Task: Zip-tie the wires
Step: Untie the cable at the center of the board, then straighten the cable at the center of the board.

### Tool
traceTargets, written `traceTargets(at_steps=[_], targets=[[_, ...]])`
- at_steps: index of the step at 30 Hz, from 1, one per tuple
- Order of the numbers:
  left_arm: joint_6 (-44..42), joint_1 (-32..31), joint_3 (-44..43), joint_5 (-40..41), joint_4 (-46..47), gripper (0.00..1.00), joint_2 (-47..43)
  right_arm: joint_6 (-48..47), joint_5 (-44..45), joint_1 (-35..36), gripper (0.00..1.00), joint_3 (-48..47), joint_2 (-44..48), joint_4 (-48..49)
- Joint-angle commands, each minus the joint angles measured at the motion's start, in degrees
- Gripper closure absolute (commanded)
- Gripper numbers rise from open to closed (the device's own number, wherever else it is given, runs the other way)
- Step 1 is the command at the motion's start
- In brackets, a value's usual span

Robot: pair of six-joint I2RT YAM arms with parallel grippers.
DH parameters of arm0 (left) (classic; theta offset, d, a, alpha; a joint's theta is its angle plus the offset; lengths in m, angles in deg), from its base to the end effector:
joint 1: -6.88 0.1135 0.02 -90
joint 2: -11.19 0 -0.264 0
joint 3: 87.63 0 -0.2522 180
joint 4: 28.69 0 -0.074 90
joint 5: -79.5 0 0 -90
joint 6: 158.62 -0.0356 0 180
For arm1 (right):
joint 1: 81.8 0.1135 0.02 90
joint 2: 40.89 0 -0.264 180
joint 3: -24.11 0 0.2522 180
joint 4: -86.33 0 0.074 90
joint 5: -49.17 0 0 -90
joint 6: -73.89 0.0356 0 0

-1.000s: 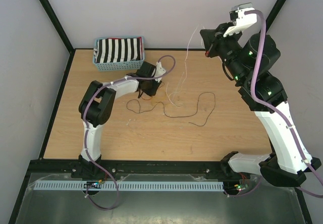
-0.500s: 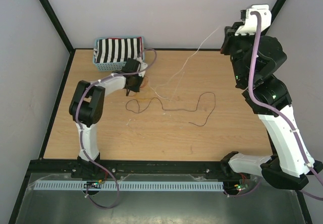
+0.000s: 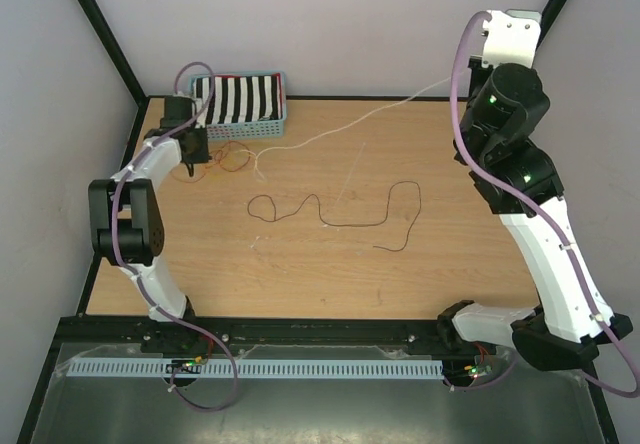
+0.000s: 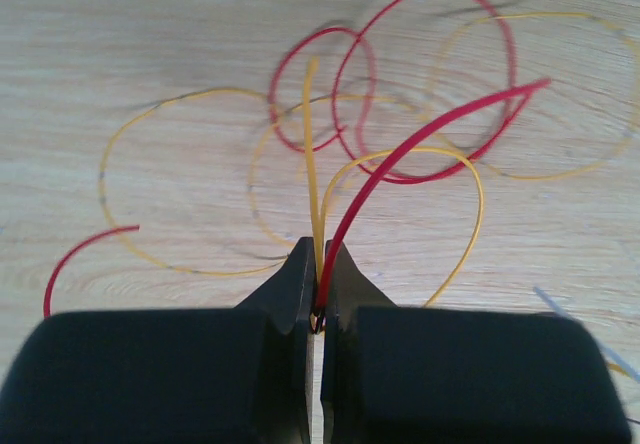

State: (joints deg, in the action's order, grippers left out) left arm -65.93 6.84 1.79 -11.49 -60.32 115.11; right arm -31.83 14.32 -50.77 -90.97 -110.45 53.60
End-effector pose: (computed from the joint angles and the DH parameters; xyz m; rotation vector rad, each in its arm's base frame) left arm 0.4064 -0.0009 0.2341 -0.0460 2.3555 -0.0436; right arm 0.1835 0.0763 0.5617 0.2485 1.4367 -0.4280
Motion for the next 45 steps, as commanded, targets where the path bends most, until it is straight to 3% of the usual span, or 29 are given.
traceTargets(at_steps=[1,19,24,29,37,39,42,45], targets=[[2.32,3.23,-1.16,0.39,-2.74,1.00,1.91,-3.50,6.55,-3.31,1.00,0.86,0.77,2.42],[4.64,11.25,-6.12,1.07,-3.79,1.00,11.33,-6.34,11.21,-7.14,1.00,4.54,5.59,4.06],[4.03,10.25,-6.40,-3.16,-3.53,1.00,10.98,-0.23,1.68,-7.12,1.00,7.55,8.91,2.77],[1.28,3.98,-7.23,-5.92,-3.65,1.00,10.17,7.38,-11.70,-7.20,1.00,7.53,7.35,-1.88],[3.22,0.03,-7.43,-7.84,-4.44,0.75,10.90,12.17,-27.61,-7.13,1.00,4.59,3.99,-3.97],[3.00,0.03,-7.18,-7.05,-4.90,0.64,10.31,13.38,-32.52,-7.12,1.00,2.89,3.07,-3.98],[2.11,0.03,-6.43,-5.73,-5.59,0.37,8.41,14.57,-38.44,-7.13,1.00,0.48,1.44,-3.98],[1.07,0.10,-5.36,-3.96,-6.49,0.15,5.75,14.47,-37.71,-7.12,1.00,-1.04,0.29,-4.19]])
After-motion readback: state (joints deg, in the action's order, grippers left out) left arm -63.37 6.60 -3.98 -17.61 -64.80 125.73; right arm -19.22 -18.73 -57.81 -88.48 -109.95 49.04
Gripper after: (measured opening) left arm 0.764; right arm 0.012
